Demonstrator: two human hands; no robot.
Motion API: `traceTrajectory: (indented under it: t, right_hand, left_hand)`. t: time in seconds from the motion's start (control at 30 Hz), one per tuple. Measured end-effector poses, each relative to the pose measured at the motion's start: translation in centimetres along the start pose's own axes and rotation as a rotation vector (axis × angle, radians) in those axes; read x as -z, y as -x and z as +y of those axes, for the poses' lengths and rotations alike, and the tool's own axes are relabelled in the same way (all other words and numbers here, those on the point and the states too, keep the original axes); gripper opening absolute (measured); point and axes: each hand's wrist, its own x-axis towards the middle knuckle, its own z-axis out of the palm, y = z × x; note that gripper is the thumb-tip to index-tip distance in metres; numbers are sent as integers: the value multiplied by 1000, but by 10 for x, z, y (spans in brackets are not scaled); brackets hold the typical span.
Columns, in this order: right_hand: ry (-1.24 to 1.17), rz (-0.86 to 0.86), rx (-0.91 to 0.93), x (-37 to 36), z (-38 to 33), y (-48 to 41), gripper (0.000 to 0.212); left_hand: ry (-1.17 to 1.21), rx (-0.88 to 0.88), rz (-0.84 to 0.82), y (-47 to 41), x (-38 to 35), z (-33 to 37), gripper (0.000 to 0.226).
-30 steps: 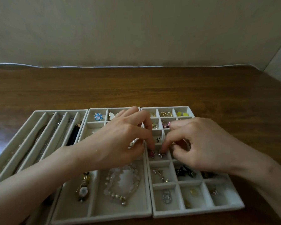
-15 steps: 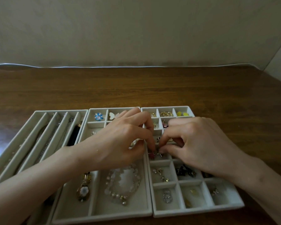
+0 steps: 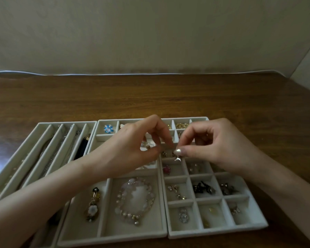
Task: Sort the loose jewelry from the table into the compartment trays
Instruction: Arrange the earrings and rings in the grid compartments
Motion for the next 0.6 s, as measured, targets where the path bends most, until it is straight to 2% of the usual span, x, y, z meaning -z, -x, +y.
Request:
traceTrajectory:
  t: [0.1,0.3,0.4,0.6]
  right_hand:
    - [-187,13,-1,1,0,-1,13]
    - [-296,37,-27,-8,4,-2,6]
    - [-318,50,-43,-8,6,-2,5]
    - [-453,-27,-66,-7,2,-2,19]
  left_hand:
    - [125,53,-45,0,-3,5,31]
    - [206,88,-16,0,-6,8,40]
    - [219,100,13,0,-6,8,35]
    - [138,99,42,-1,-5,7,25]
